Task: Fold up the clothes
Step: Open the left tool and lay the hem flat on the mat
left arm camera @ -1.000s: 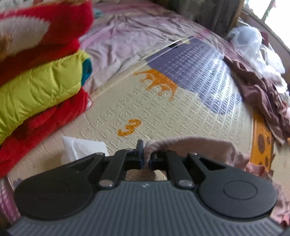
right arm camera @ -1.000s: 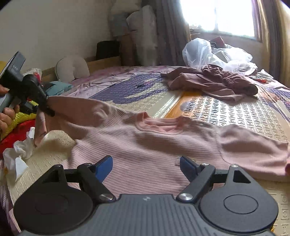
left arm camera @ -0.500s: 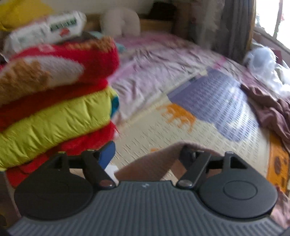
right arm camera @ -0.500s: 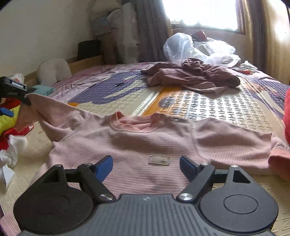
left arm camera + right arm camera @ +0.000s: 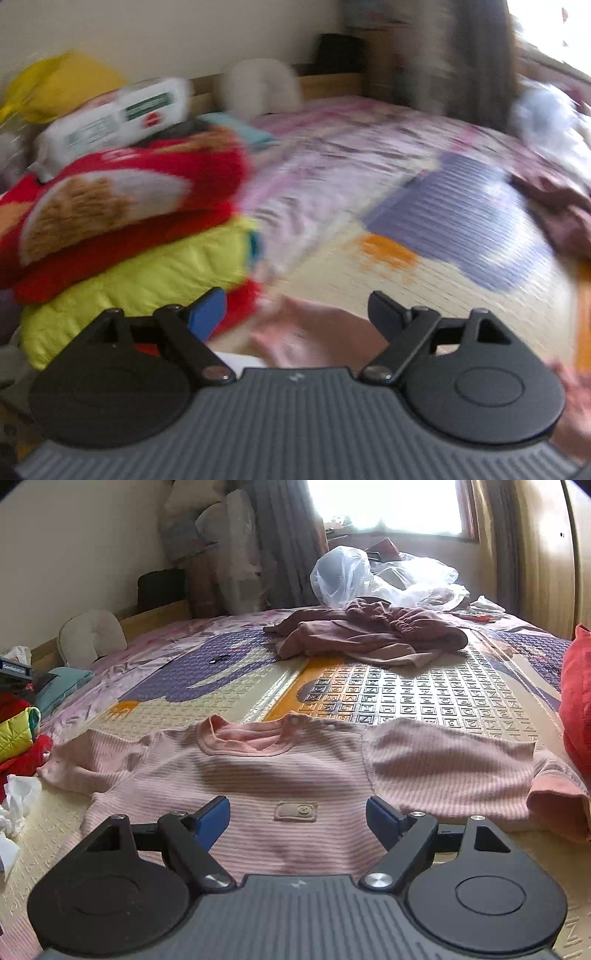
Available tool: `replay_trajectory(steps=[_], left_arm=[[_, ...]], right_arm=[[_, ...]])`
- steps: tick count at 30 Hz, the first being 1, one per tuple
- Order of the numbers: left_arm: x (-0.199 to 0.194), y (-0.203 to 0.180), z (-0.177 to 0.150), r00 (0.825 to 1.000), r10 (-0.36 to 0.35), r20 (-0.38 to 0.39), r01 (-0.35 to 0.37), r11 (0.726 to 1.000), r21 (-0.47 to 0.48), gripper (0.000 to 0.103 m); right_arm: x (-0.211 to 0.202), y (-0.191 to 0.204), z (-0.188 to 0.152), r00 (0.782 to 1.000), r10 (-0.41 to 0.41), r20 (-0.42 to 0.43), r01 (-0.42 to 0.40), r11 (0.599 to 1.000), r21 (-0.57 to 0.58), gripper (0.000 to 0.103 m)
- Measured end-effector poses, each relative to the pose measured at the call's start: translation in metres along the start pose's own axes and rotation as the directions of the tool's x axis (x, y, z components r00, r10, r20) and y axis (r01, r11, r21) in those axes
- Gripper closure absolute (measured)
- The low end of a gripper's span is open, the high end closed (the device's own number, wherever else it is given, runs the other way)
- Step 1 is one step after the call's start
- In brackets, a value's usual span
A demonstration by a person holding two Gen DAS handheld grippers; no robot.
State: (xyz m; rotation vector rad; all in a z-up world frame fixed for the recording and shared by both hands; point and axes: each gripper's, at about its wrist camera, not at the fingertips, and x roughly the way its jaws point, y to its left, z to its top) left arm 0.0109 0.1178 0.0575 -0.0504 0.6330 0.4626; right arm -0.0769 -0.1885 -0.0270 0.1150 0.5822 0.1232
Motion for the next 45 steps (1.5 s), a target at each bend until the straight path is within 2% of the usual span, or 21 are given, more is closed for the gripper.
replay_trajectory(steps=[2,3,5,6,9,11,12,16,20,22,26,29,31,33,35,37,39,41,43,45], left_arm=[[-0.006,-0.025,-0.009,0.992,-0.121,-0.028,0.123,0.99,0.063,0.019],[-0.008,-0.035,-0.012,0.981,-0.189,-0.051,0.193,0.978,0.082,0.019],[-0.01,-0.055,-0.021,0.94,-0.321,-0.113,0.332,0.937,0.108,0.019],[-0.009,-0.064,-0.025,0.924,-0.357,-0.135,0.373,0.92,0.12,0.019],[0.004,-0.084,-0.036,0.915,-0.358,-0.185,0.388,0.906,0.167,0.019],[0.019,-0.091,-0.041,0.917,-0.327,-0.231,0.368,0.915,0.165,0.02],[0.027,-0.09,-0.042,0.912,-0.317,-0.261,0.362,0.921,0.146,0.02],[0.068,-0.075,-0.046,0.859,-0.341,-0.382,0.355,0.934,-0.036,0.021],[0.067,-0.073,-0.049,0.921,-0.188,-0.342,0.214,0.976,0.039,0.021],[0.075,-0.067,-0.049,0.937,-0.134,-0.323,0.159,0.986,0.052,0.017],[0.084,-0.047,-0.044,0.922,-0.158,-0.354,0.159,0.987,-0.025,0.018],[0.064,-0.046,-0.039,0.933,-0.176,-0.314,0.171,0.984,-0.046,0.024],[0.038,-0.053,-0.037,0.934,-0.259,-0.247,0.262,0.965,-0.02,0.024],[0.016,-0.065,-0.04,0.923,-0.326,-0.203,0.339,0.94,0.031,0.021],[0.001,-0.079,-0.045,0.911,-0.367,-0.186,0.388,0.918,0.088,0.018],[-0.001,-0.097,-0.056,0.903,-0.369,-0.219,0.405,0.902,0.152,0.011],[0.017,-0.11,-0.068,0.89,-0.336,-0.309,0.4,0.901,0.17,0.005],[0.036,-0.122,-0.08,0.867,-0.296,-0.4,0.393,0.901,0.185,0.0],[0.04,-0.125,-0.085,0.876,-0.294,-0.383,0.383,0.905,0.183,0.0],[0.041,-0.125,-0.086,0.877,-0.287,-0.386,0.379,0.906,0.188,0.0]], right_arm=[[0.002,-0.001,0.0,1.0,0.005,0.0,-0.005,1.0,-0.005,0.03],[0.003,-0.001,0.0,1.0,0.003,0.0,-0.003,1.0,-0.008,0.034],[0.004,-0.003,-0.001,1.0,0.002,-0.001,-0.002,1.0,-0.009,0.039],[0.005,-0.004,-0.001,1.0,0.004,-0.003,-0.004,1.0,-0.007,0.043],[0.005,-0.006,-0.001,1.0,0.001,-0.006,-0.001,1.0,-0.003,0.045],[0.004,-0.007,0.0,1.0,-0.003,-0.007,0.003,1.0,0.003,0.045],[0.004,-0.007,0.0,1.0,-0.003,-0.009,0.003,1.0,0.006,0.044],[0.006,-0.007,-0.001,1.0,-0.001,-0.022,0.002,1.0,0.008,0.044],[0.007,-0.007,-0.003,0.999,-0.012,-0.04,0.012,1.0,0.004,0.044],[0.007,-0.008,-0.002,0.999,-0.026,-0.043,0.026,1.0,0.0,0.044],[0.007,-0.012,0.002,0.998,-0.047,-0.033,0.047,0.999,0.001,0.044],[0.005,-0.018,0.005,0.998,-0.066,-0.02,0.066,0.998,0.015,0.044],[0.005,-0.024,0.008,0.996,-0.083,-0.012,0.083,0.996,0.027,0.044],[0.005,-0.031,0.012,0.995,-0.1,-0.009,0.1,0.994,0.046,0.044],[0.006,-0.036,0.015,0.995,-0.103,-0.011,0.104,0.992,0.069,0.044],[0.008,-0.038,0.016,0.996,-0.093,-0.018,0.094,0.992,0.081,0.044],[0.009,-0.034,0.014,0.996,-0.083,-0.029,0.085,0.993,0.076,0.044],[0.012,-0.027,0.01,0.997,-0.065,-0.046,0.068,0.996,0.051,0.044],[0.014,-0.016,0.005,0.997,-0.057,-0.057,0.058,0.998,0.003,0.044],[0.014,-0.003,0.0,0.996,-0.063,-0.056,0.059,0.996,-0.068,0.043]])
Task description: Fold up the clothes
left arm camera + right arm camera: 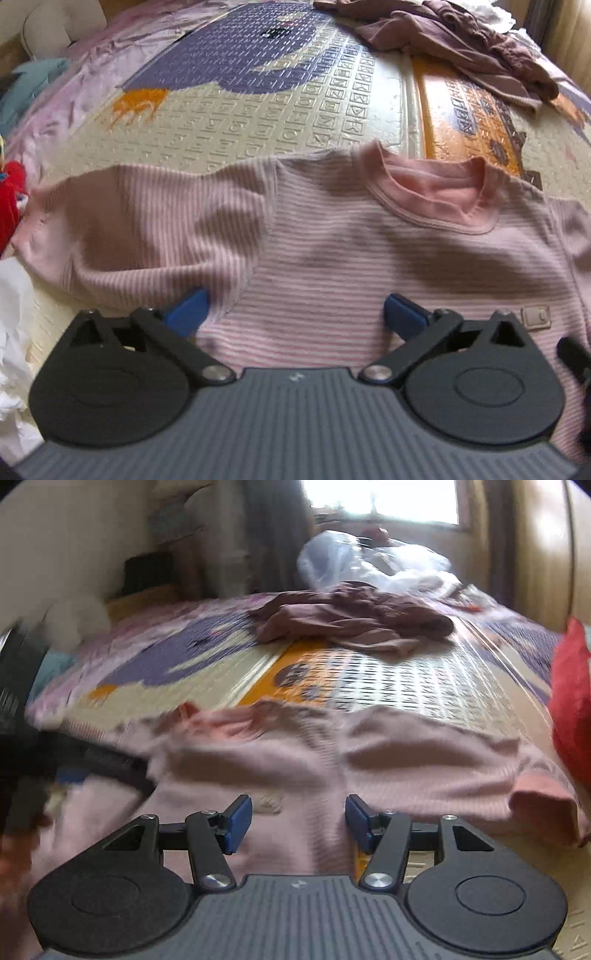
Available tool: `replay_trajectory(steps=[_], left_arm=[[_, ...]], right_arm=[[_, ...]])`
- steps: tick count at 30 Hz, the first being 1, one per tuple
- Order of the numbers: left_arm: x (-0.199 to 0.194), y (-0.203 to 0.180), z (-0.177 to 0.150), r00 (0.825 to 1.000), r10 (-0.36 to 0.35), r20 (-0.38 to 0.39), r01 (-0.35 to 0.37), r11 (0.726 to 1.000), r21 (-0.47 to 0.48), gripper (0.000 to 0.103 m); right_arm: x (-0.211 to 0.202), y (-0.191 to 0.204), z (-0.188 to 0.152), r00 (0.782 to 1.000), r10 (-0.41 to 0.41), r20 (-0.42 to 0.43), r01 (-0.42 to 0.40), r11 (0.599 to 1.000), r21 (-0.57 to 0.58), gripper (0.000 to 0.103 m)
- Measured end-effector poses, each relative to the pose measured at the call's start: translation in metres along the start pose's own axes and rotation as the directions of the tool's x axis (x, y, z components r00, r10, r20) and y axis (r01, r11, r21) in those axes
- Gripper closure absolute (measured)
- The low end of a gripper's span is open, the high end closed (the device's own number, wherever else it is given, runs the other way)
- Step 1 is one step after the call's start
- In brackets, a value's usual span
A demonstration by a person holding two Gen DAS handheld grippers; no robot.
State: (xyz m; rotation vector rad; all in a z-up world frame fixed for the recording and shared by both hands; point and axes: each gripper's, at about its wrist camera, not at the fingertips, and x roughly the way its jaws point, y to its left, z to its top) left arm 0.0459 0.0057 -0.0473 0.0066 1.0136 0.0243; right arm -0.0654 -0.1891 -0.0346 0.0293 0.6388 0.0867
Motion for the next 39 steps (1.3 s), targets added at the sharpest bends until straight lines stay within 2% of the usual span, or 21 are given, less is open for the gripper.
replay_trajectory(steps=[7,10,14,18,23,25,26,27,28,29,30,32,35,37,39], left_arm=[[0.001,0.002,0.003,1.0,-0.01,-0.007,0.011,1.0,0.008,0.0],[-0.001,0.001,0.003,1.0,-0.01,-0.006,0.01,1.0,0.013,0.0],[-0.002,0.0,0.003,1.0,-0.012,-0.006,0.012,1.0,0.019,0.0],[-0.002,0.0,0.003,1.0,-0.014,-0.005,0.014,1.0,0.023,0.0],[-0.001,0.0,0.003,1.0,-0.015,-0.002,0.015,1.0,0.026,0.0],[-0.001,0.0,0.003,1.0,-0.014,0.0,0.014,1.0,0.025,0.0],[-0.001,0.0,0.003,1.0,-0.013,0.001,0.013,1.0,0.025,0.0],[0.0,-0.001,0.003,1.0,-0.012,0.001,0.012,1.0,0.025,0.0],[0.0,0.0,0.003,1.0,-0.013,0.001,0.013,1.0,0.024,0.0],[0.0,0.0,0.003,1.0,-0.014,0.001,0.014,1.0,0.024,0.0],[0.0,0.0,0.003,1.0,-0.016,0.001,0.016,1.0,0.023,0.0],[0.0,0.001,0.003,1.0,-0.018,0.001,0.018,1.0,0.025,0.0],[0.0,0.001,0.004,1.0,-0.022,-0.001,0.022,0.999,0.024,0.0],[0.0,0.001,0.003,1.0,-0.02,0.002,0.02,0.999,0.025,0.0],[0.001,0.0,0.003,1.0,-0.014,0.007,0.013,1.0,0.028,0.0]], right_arm=[[-0.017,0.04,-0.005,0.992,0.12,0.027,-0.114,0.981,-0.158,0.044],[-0.012,0.058,-0.013,0.991,0.135,-0.011,-0.133,0.955,-0.264,0.043],[0.001,0.058,-0.018,0.988,0.129,-0.085,-0.149,0.944,-0.295,0.033],[0.004,0.04,-0.014,0.974,0.173,-0.148,-0.211,0.931,-0.297,0.018],[0.002,0.035,-0.014,0.965,0.191,-0.182,-0.241,0.919,-0.312,0.016],[-0.001,0.032,-0.011,0.958,0.202,-0.204,-0.257,0.92,-0.297,0.018],[-0.002,0.031,-0.008,0.955,0.206,-0.212,-0.264,0.918,-0.297,0.026],[-0.004,0.027,-0.005,0.955,0.205,-0.213,-0.262,0.92,-0.292,0.04],[-0.006,0.022,-0.002,0.959,0.196,-0.205,-0.248,0.929,-0.274,0.047],[-0.008,0.015,0.002,0.965,0.186,-0.186,-0.228,0.944,-0.237,0.062],[-0.009,0.007,0.006,0.97,0.181,-0.161,-0.211,0.959,-0.19,0.068],[-0.013,-0.004,0.011,0.976,0.19,-0.106,-0.2,0.975,-0.096,0.07],[-0.011,0.0,0.01,0.974,0.215,-0.077,-0.218,0.975,-0.037,0.071],[-0.002,0.018,0.001,0.975,0.188,-0.115,-0.201,0.973,-0.115,0.07],[0.001,0.036,-0.009,0.986,0.139,-0.095,-0.156,0.966,-0.207,0.066]])
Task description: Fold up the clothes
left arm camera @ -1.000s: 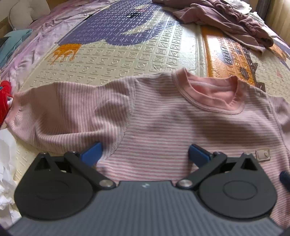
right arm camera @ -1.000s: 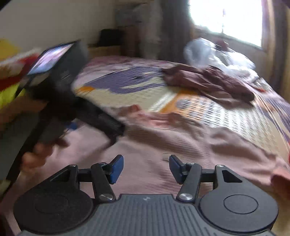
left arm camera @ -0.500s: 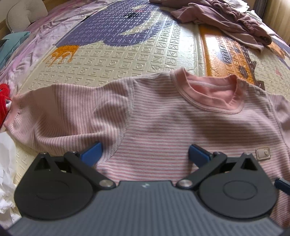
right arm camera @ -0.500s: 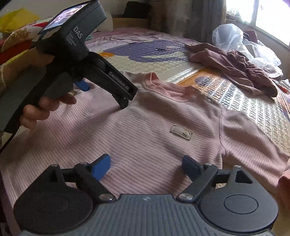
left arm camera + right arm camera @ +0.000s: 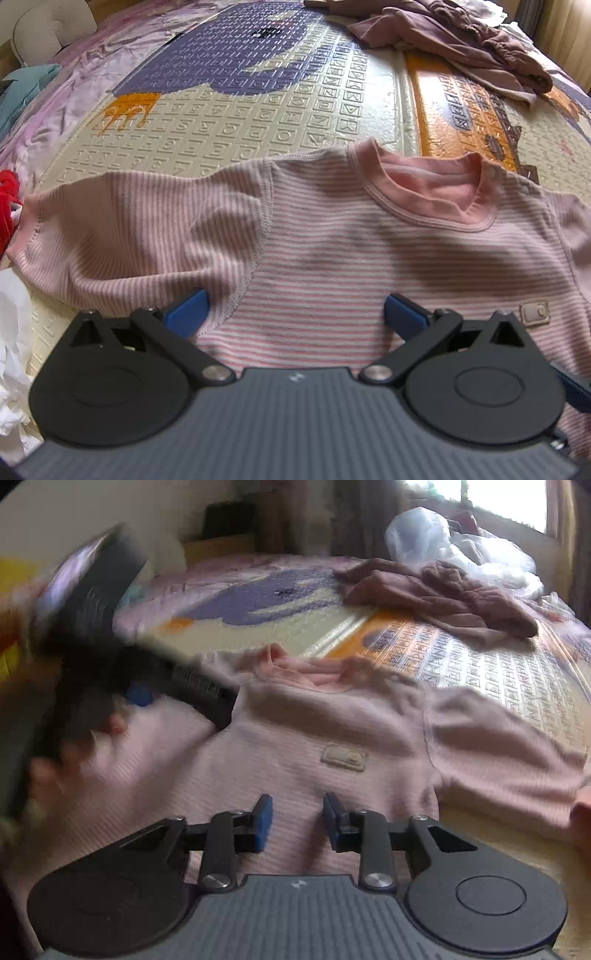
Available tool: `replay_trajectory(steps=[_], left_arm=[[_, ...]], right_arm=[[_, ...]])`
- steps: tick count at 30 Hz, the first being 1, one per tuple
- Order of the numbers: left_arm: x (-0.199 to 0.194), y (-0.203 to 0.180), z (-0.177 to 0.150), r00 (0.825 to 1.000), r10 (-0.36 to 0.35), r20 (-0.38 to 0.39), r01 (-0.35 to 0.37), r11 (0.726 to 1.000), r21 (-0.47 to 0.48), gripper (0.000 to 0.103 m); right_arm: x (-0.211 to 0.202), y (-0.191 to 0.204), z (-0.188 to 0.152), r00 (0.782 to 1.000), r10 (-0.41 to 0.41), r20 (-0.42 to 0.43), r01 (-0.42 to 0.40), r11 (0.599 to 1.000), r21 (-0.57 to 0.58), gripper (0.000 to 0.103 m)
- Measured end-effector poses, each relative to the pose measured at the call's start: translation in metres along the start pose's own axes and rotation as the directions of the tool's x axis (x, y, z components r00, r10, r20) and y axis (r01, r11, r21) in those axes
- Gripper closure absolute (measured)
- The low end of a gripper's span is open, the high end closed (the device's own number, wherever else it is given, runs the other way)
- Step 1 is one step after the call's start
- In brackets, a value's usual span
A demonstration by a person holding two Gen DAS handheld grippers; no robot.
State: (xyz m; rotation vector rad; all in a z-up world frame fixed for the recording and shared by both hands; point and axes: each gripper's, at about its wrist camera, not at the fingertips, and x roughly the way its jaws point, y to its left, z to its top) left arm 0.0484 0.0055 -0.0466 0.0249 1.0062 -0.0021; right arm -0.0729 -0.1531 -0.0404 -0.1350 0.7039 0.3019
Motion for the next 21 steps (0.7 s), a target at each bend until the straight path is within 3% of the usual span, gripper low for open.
replay_trajectory(steps=[3,6,10,15,21], left_arm=[[0.001,-0.001,0.001,1.0,0.004,-0.001,-0.004,1.0,0.002,0.0],[0.001,0.003,0.006,1.0,-0.015,-0.027,0.015,1.0,-0.001,0.0],[0.003,0.004,0.012,0.999,-0.022,-0.04,0.022,1.0,-0.016,0.0],[0.007,0.003,0.016,0.999,-0.032,-0.032,0.033,0.999,0.009,0.0],[0.01,0.006,0.02,0.998,-0.056,-0.014,0.056,0.998,0.023,0.0]], right_arm=[[-0.002,0.017,0.0,0.998,-0.053,0.014,0.054,0.997,-0.058,0.069],[-0.008,0.006,0.008,0.999,-0.032,0.023,0.032,0.999,0.02,0.071],[-0.006,-0.021,0.037,0.992,-0.103,0.076,0.095,0.99,0.108,0.07],[0.04,-0.043,0.086,0.981,-0.185,0.061,0.181,0.981,0.069,0.06],[0.103,-0.048,0.106,0.984,-0.174,-0.028,0.175,0.983,0.057,0.057]])
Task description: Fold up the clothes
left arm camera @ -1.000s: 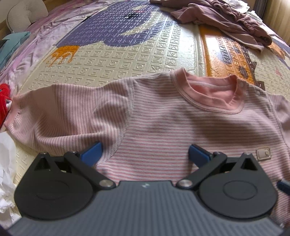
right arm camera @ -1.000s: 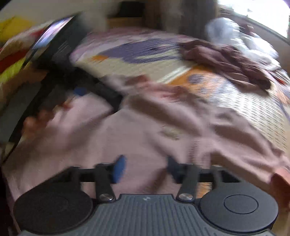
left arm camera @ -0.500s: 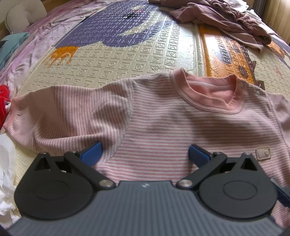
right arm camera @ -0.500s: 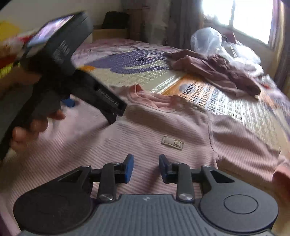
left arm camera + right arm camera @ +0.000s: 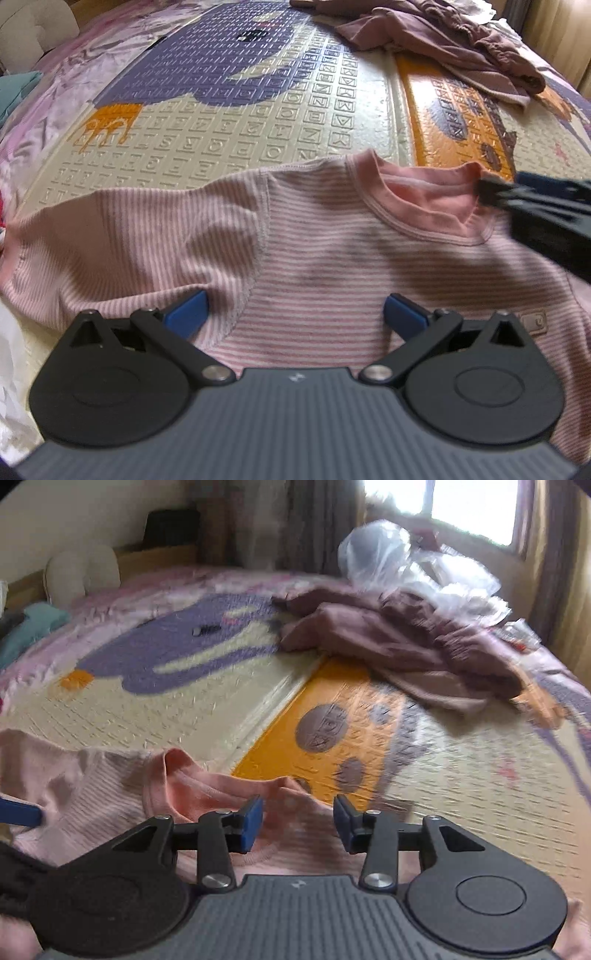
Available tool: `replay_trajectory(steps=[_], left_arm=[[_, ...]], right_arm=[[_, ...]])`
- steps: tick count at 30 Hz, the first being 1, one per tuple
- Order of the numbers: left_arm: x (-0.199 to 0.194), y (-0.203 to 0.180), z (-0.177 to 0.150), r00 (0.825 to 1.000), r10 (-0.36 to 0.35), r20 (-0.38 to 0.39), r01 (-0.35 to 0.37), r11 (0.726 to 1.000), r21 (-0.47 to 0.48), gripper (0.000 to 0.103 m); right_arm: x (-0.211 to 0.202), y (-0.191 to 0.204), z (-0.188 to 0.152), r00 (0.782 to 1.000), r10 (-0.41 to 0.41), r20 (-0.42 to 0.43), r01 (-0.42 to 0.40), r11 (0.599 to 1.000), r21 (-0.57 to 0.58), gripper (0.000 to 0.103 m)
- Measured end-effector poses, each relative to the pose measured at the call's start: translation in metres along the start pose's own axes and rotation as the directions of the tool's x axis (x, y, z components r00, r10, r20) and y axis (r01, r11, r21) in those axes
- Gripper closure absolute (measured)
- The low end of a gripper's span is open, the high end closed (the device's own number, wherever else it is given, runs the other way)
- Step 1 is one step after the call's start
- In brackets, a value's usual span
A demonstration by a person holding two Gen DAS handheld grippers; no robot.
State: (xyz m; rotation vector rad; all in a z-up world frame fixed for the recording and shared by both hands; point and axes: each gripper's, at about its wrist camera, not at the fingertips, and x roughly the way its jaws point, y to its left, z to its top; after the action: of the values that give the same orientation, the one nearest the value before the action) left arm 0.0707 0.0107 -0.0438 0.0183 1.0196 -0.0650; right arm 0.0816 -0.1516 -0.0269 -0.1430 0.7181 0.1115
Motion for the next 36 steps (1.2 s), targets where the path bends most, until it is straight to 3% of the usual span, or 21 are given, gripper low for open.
replay_trajectory(steps=[4,6,9,14,18,22,24,26,31,33,36], left_arm=[[0.002,0.003,0.003,1.0,-0.004,0.013,0.004,1.0,-0.004,0.0],[0.003,0.007,0.005,1.0,0.001,0.03,-0.001,1.0,-0.019,0.0],[0.006,0.014,0.008,0.997,0.033,0.062,-0.031,0.999,-0.037,0.0],[0.009,0.024,0.015,0.995,0.047,0.087,-0.041,0.997,-0.068,0.0],[0.004,0.022,0.016,0.993,0.057,0.099,-0.051,0.997,-0.061,0.0],[-0.021,0.013,0.016,0.988,-0.006,0.157,0.008,1.0,-0.014,0.0],[-0.03,0.006,0.015,0.985,-0.045,0.164,0.044,0.999,0.01,0.0],[-0.035,-0.001,0.012,0.985,-0.088,0.151,0.084,0.996,0.028,0.0],[-0.018,-0.011,0.005,0.986,-0.164,-0.01,0.164,0.986,0.018,0.0],[-0.011,-0.011,0.003,0.985,-0.163,-0.051,0.164,0.986,0.007,0.0],[-0.011,-0.015,0.001,0.986,-0.151,-0.07,0.156,0.985,0.072,0.0]], right_arm=[[0.017,0.008,0.0,0.999,-0.035,-0.01,0.035,0.999,-0.014,0.061],[0.02,0.007,0.003,0.999,-0.043,-0.009,0.044,0.999,0.022,0.072],[0.032,0.003,0.01,0.998,-0.067,0.006,0.067,0.996,0.063,0.078],[0.05,0.0,0.025,0.991,-0.129,0.033,0.125,0.988,0.093,0.081],[0.058,-0.01,0.03,0.986,-0.161,0.035,0.149,0.962,0.23,0.076],[0.013,-0.027,0.018,0.992,-0.06,0.107,0.02,0.941,0.339,0.063],[-0.026,-0.029,-0.002,0.986,-0.026,0.164,-0.024,0.955,0.296,0.057],[-0.062,-0.025,-0.032,0.987,0.027,0.159,-0.064,0.971,0.23,0.056],[-0.138,0.001,-0.115,0.985,0.154,0.079,-0.163,0.978,0.132,0.056],[-0.158,0.018,-0.134,0.976,0.203,0.075,-0.21,0.971,0.115,0.056],[-0.175,0.051,-0.144,0.966,0.247,0.081,-0.25,0.968,0.03,0.056]])
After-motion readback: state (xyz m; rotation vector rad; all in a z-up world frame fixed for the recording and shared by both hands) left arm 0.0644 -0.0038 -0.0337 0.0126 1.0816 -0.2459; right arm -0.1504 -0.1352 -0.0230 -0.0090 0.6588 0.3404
